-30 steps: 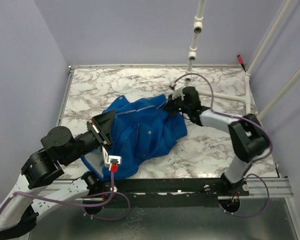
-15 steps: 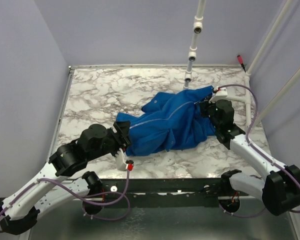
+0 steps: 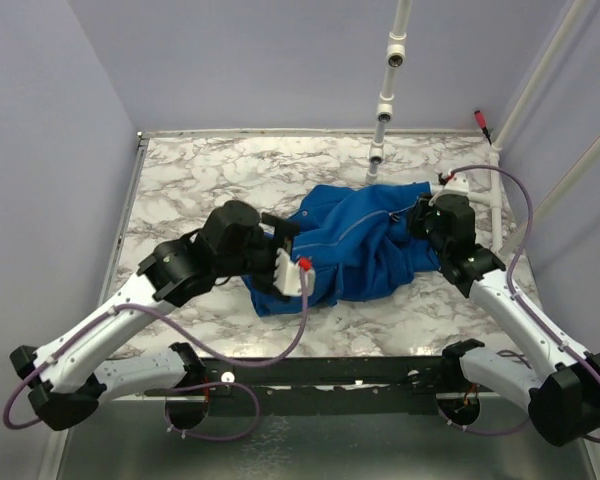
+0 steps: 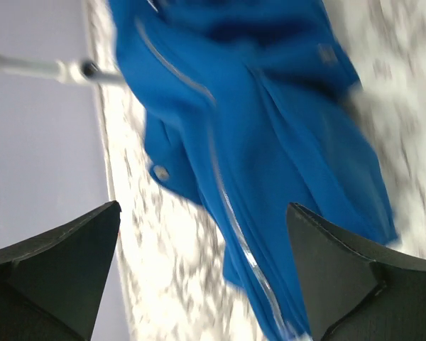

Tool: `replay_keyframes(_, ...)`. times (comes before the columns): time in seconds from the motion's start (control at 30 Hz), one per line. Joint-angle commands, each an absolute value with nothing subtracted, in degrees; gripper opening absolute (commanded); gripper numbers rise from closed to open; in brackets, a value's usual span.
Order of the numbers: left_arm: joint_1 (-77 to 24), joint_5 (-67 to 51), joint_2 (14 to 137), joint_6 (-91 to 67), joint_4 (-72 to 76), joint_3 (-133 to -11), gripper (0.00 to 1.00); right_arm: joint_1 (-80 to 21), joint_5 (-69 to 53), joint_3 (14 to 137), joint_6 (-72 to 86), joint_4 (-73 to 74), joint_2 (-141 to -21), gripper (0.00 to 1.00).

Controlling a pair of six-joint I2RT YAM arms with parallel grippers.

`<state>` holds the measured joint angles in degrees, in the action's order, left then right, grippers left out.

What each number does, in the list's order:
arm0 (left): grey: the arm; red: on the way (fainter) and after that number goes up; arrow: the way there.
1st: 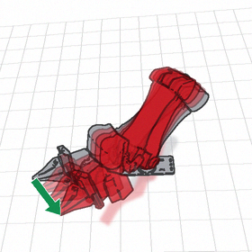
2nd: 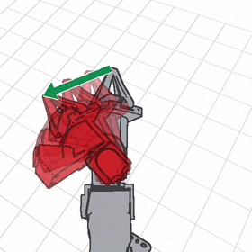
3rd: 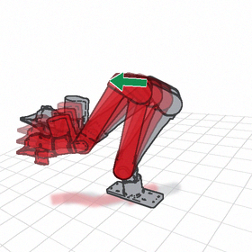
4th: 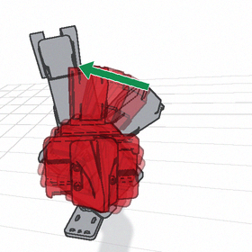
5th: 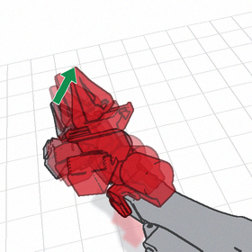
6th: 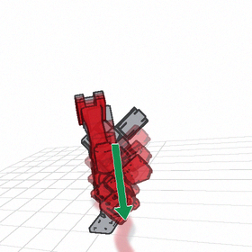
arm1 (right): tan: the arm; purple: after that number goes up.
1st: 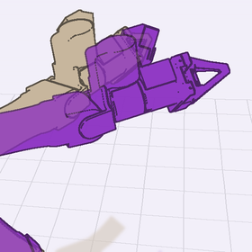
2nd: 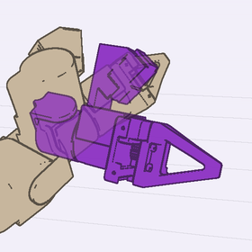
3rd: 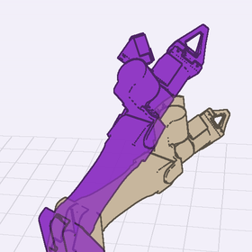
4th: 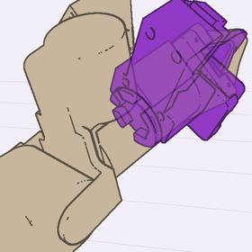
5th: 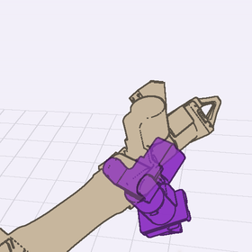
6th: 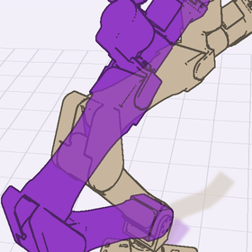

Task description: Zip up the jacket

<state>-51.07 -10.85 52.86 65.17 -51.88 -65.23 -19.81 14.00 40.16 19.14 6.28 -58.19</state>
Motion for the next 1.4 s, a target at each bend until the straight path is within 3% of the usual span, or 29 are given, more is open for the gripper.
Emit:
replay_keyframes(0.0,-51.0,-23.0,62.2,39.4,-26.6,-69.9,0.99,-19.5,16.2,43.9,19.9,10.2,-57.7,0.31)
replay_keyframes(0.13,-50.9,-21.8,74.6,28.4,-3.2,-68.2,0.99,-19.3,15.9,43.5,21.1,11.2,-56.7,0.32)
replay_keyframes(0.37,-48.9,-26.0,96.5,24.4,7.9,-77.4,0.99,-18.8,17.4,41.2,23.5,12.9,-51.5,0.45)
replay_keyframes(0.63,-48.8,-23.6,109.8,27.3,5.3,-89.7,0.95,-17.2,16.9,40.5,23.9,13.6,-50.2,0.53)
replay_keyframes(0.87,-48.0,-23.8,111.8,32.9,0.4,-87.3,0.79,-11.0,9.2,41.5,24.3,11.1,-53.3,0.54)
replay_keyframes(1.07,-46.1,-22.6,111.7,34.5,-4.0,-86.1,0.87,-7.6,1.7,42.2,24.6,8.0,-56.2,0.55)
replay_keyframes(1.2,-45.8,-22.5,113.5,32.7,-6.4,-88.8,0.87,-7.6,0.4,42.4,24.9,7.1,-57.6,0.55)
replay_keyframes(1.3,-45.7,-22.3,113.7,34.4,-6.5,-88.0,0.74,-7.6,0.4,42.3,25.1,6.6,-57.6,0.54)
replay_keyframes(1.37,-45.8,-21.2,113.5,36.0,-6.6,-87.0,0.52,-7.6,0.4,42.2,25.1,6.4,-57.5,0.53)
